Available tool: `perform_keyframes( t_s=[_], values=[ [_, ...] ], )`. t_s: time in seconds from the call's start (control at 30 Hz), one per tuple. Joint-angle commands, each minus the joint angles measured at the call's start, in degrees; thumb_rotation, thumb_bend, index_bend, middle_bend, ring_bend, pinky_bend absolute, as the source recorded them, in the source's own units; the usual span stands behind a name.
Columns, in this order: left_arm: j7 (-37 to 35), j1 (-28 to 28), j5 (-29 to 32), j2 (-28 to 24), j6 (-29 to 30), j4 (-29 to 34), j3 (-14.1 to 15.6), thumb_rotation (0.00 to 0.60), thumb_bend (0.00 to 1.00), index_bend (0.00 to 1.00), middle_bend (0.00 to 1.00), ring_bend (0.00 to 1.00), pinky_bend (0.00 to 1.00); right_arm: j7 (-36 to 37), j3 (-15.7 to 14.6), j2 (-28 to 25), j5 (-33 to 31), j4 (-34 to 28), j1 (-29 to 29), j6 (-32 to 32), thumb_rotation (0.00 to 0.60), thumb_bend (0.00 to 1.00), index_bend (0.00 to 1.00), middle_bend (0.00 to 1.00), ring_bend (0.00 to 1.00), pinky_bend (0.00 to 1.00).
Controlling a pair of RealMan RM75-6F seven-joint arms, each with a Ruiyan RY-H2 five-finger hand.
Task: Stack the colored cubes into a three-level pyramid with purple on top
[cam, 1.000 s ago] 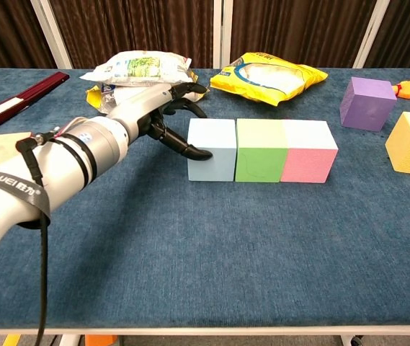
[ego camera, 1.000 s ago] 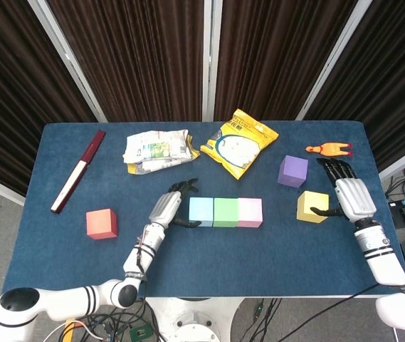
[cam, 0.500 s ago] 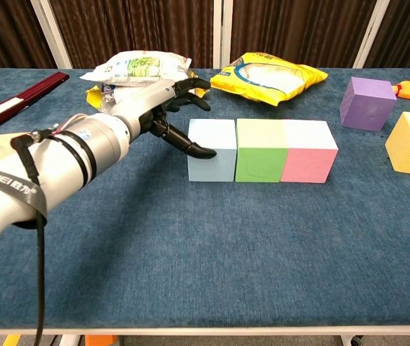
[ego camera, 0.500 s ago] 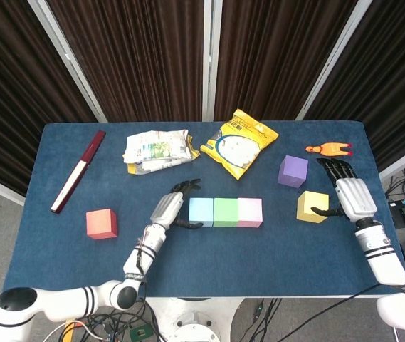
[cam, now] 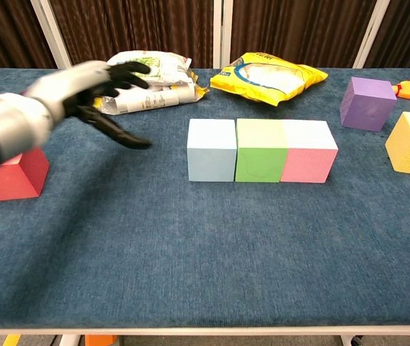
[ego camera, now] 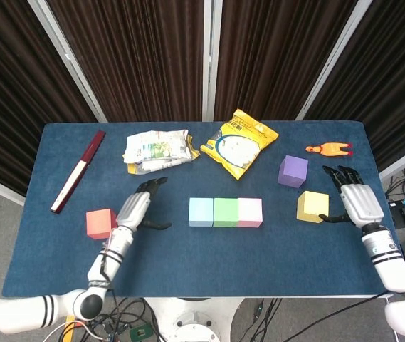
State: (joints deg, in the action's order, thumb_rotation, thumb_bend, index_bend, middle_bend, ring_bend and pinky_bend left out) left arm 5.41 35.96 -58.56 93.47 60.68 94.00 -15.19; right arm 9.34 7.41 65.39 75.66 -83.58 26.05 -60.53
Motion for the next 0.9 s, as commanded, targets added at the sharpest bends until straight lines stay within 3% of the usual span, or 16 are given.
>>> perform_keyframes(
  t_s=[0.03, 0.27, 0.5, 0.67, 0.9],
  values=[
    [1.6, -3.6, -1.2, -7.5, 1.9, 5.5, 2.8, 0.600, 0.09, 0.06, 0.09, 0.00, 0.02, -3.4, 0.0, -1.7, -3.7, -2.8, -0.8, 1.3, 0.600, 0.00, 0.00, 0.16, 0.00, 0.00],
    [1.7, -7.7, -1.2, -15.7, 2.1, 10.0, 7.2, 0.600, 0.09, 0.06, 0.10, 0.00, 0.02, -7.2, -0.1, -1.2, -8.7, -3.6, -1.2, 3.3, 0.600, 0.00, 0.00, 0.18, 0.00, 0.00],
    [-2.6, -9.0, -4.7, -20.7, -1.1, 9.0, 9.7, 0.600, 0.09, 0.06, 0.11, 0.00, 0.02, -9.3, -0.3, 0.7, -10.3, -2.8, -0.4, 5.3, 0.600, 0.00, 0.00, 0.20, 0.00, 0.00],
    [-3.6, -9.0, -8.0, -20.2, -2.1, 5.0, 10.9, 0.600, 0.09, 0.06, 0.11, 0.00, 0.02, -13.5, -0.4, 2.2, -12.5, -1.2, 0.4, 6.1, 0.600, 0.00, 0.00, 0.21, 0.00, 0.00],
    [-5.8, -8.6, -10.8, -17.3, -2.9, -1.2, 11.1, 0.600, 0.09, 0.06, 0.12, 0.00, 0.02, -13.3, -0.2, 3.2, -12.8, -0.4, 1.3, 8.0, 0.600, 0.00, 0.00, 0.21, 0.00, 0.00]
  ],
)
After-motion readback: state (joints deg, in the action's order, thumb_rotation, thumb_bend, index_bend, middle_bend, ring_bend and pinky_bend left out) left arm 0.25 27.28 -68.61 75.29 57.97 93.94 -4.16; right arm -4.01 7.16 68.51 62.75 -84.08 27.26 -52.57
